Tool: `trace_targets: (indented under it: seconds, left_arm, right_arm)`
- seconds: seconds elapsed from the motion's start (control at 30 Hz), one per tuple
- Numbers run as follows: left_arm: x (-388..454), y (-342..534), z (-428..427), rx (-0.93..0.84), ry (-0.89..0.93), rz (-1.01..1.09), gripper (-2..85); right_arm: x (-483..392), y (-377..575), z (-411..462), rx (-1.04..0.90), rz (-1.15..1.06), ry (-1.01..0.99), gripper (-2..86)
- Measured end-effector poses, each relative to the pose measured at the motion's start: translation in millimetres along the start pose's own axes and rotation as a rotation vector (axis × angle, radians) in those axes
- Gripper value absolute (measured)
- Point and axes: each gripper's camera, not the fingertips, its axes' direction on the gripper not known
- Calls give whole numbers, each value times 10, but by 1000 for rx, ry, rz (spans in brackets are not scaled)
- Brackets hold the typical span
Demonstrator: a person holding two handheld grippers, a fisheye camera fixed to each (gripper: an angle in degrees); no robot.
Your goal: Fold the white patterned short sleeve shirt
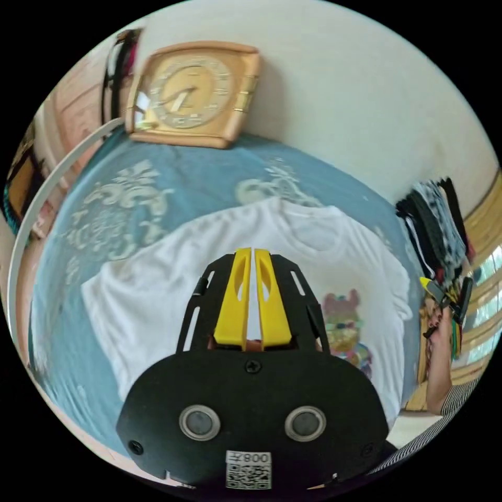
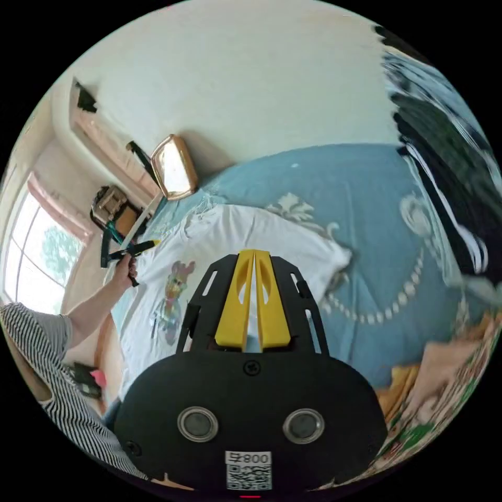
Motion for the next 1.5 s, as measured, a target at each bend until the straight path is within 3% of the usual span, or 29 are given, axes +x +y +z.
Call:
trace_targets:
  seconds: [0.17, 0.33, 0.37, 0.47, 0.63, 0.7, 0.9, 1.07, 1.1, 1.33, 1.5]
  left_arm:
    - [-742, -63, -188, -11, -91, -135, 7]
    - [-890, -76, -179, -8, -132, -112, 4]
    - [-930, -68, -227, -9, -123, -104, 3]
    - [-1012, -91, -369, -61, -132, -29, 2]
    - [-1121, -74, -676, -49, -249, -34, 2]
    - [-1126, -53, -787, -33, -211, -3, 2]
    - [-1009, -13, -1086, 44, -102, 122, 4]
    - [-1064, -60, -864, -136, -141, 156, 5]
    - [-1082, -38, -896, -103, -126, 169, 4]
    - [-1283, 92, -1216, -136, -94, 149, 2]
    - [-1301, 460, -1799, -12, -77, 184, 2]
  right_arm:
    - [-716, -878, 740, -121, -222, 83, 1]
    - [-1177, -1189, 1617, -347, -353, 408, 2]
    - [-1302, -1165, 1578, -260, -409, 412, 2]
    - [-1447, -1113, 1613, -236, -459, 462, 2]
    - [-1369, -1324, 1455, -222, -256, 380, 1]
    - [-1383, -1378, 1321, -192, -203, 286, 1]
    - [-1976, -1490, 1376, -178, -346, 207, 0]
    - [-2185, -1606, 1858, -314, -364, 253, 0]
    - [-2182, -1604, 1919, -322, -356, 264, 0]
    - [-2277, -1524, 1850, -336, -377, 284, 1]
    - [-2337, -1156, 1302, -244, -421, 284, 1]
